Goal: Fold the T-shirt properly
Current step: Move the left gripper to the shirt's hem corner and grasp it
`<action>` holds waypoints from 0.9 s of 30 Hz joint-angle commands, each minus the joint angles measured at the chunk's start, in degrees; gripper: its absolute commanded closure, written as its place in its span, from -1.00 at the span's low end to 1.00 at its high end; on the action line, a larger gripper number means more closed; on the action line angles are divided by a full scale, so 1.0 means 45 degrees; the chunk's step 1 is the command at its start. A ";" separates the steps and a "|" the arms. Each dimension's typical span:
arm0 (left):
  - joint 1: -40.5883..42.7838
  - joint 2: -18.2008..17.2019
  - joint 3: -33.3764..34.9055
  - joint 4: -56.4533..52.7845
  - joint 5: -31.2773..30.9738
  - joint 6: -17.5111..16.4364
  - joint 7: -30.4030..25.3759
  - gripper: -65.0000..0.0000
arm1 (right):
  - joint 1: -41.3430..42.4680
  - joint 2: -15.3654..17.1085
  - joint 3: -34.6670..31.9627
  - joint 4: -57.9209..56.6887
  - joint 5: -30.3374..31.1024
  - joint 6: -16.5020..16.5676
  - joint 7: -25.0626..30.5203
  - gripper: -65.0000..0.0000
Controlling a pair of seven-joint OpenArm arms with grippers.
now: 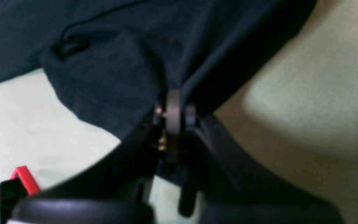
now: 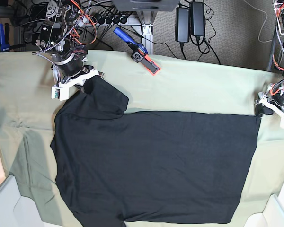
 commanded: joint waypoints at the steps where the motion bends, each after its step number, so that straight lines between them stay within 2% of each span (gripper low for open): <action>1: -0.0384 -0.0175 0.0010 -0.0083 0.0015 -0.0141 -0.0117 0.01 | -0.0010 0.0063 0.0005 0.0160 -0.0180 -0.0340 -0.0015 1.00; 9: -0.1525 0.0136 0.0316 -0.1083 0.0053 -0.0180 -0.0102 0.01 | -0.0015 0.0063 0.0005 0.0160 -0.0175 -0.0340 -0.0039 1.00; 19: -0.1574 0.0408 0.1185 -0.1078 0.0049 -0.0185 0.0092 0.01 | -0.0015 0.0063 0.0005 0.0160 -0.0233 -0.0340 -0.0063 1.00; 22: -0.1579 0.0408 0.1185 -0.1069 0.0049 -0.0423 0.0083 0.02 | -0.0010 0.0063 0.0005 0.0160 -0.0233 -0.0340 -0.0058 1.00; 27: -0.1569 0.0403 0.1180 -0.0996 -0.0306 -0.1069 0.0500 0.31 | -0.0015 0.0063 0.0005 0.0160 -0.0233 -0.0340 -0.0058 1.00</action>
